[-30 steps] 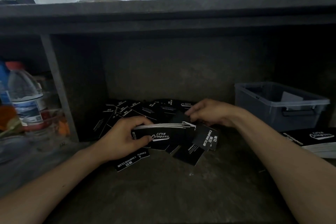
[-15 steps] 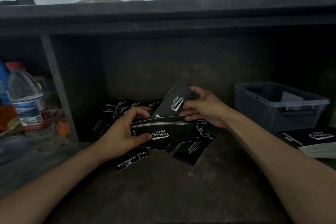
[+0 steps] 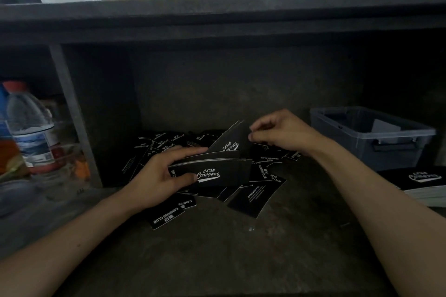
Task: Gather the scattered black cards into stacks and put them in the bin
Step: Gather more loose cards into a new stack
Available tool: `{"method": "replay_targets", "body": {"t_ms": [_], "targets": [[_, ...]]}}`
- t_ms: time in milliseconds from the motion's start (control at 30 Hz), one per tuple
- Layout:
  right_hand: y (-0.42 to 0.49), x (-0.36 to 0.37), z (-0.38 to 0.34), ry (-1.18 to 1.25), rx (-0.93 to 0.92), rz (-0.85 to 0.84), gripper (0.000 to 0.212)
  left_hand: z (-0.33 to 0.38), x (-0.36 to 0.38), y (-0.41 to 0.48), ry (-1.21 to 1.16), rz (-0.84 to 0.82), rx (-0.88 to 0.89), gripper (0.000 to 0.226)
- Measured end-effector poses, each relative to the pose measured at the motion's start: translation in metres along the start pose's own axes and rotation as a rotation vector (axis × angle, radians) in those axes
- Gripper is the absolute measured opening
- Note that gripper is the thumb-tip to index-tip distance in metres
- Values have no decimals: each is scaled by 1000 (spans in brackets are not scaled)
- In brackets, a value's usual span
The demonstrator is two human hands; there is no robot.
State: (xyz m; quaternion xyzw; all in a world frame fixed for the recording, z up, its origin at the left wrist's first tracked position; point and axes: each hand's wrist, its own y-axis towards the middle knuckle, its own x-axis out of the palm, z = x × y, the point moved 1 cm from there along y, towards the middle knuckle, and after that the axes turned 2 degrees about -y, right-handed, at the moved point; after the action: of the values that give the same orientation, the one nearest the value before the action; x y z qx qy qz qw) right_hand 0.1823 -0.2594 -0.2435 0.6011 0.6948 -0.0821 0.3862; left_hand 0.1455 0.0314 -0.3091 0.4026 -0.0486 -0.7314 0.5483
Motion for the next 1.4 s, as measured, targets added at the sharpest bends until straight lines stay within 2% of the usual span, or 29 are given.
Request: {"method": "replay_targets", "body": {"t_ms": [100, 167, 267, 367, 500, 567, 633, 667, 800, 867, 933, 1033, 1067, 1100, 1167, 1233, 1333, 1400], "targets": [[-7, -10, 3, -116, 119, -200, 23, 0, 1, 0, 26, -7, 0, 57], [-10, -12, 3, -100, 140, -273, 32, 1, 3, 0, 31, -5, 1, 58], [-8, -9, 3, -72, 88, -224, 25, 2, 3, -1, 22, -20, 8, 58], [-6, 2, 3, -127, 73, -251, 19, 2, 4, -1, 26, -32, 0, 55], [-8, 13, 1, 211, 154, -346, 21, 3, 5, 0, 42, -25, -6, 49], [-7, 7, 3, 360, 239, -296, 17, 2, 5, 0, 57, -18, -13, 44], [-6, 4, 7, 238, 318, -190, 16, 2, 5, 0, 80, -10, -19, 43], [-7, 8, 9, 168, 353, -190, 15, 2, 6, 0, 79, -14, -19, 44], [-6, 41, 2, 306, 381, -351, 17, 4, 6, 0, 112, -64, 24, 47], [-3, 44, -1, 306, 343, -357, 17, 3, 5, 0, 158, -63, 37, 45], [4, 34, 7, 226, 317, -208, 15, 3, 4, 0, 203, -61, 52, 46], [14, 9, 30, -217, 249, 185, 18, 4, 2, -1, 240, -73, 91, 54], [14, 5, 37, -362, 226, 207, 21, 4, 2, -2, 243, -84, 106, 55], [13, 4, 43, -468, 211, 148, 26, 5, 2, -2, 235, -99, 115, 54], [11, 9, 50, -629, 204, -88, 33, 4, 2, -2, 213, -124, 124, 48], [10, 11, 51, -683, 233, -205, 30, 3, 2, -1, 213, -126, 119, 47], [13, 1, 47, -569, 315, -56, 21, 1, 3, -1, 210, -116, 121, 54], [12, -1, 50, -580, 373, 40, 29, 0, 3, -1, 184, -109, 116, 54]]}}
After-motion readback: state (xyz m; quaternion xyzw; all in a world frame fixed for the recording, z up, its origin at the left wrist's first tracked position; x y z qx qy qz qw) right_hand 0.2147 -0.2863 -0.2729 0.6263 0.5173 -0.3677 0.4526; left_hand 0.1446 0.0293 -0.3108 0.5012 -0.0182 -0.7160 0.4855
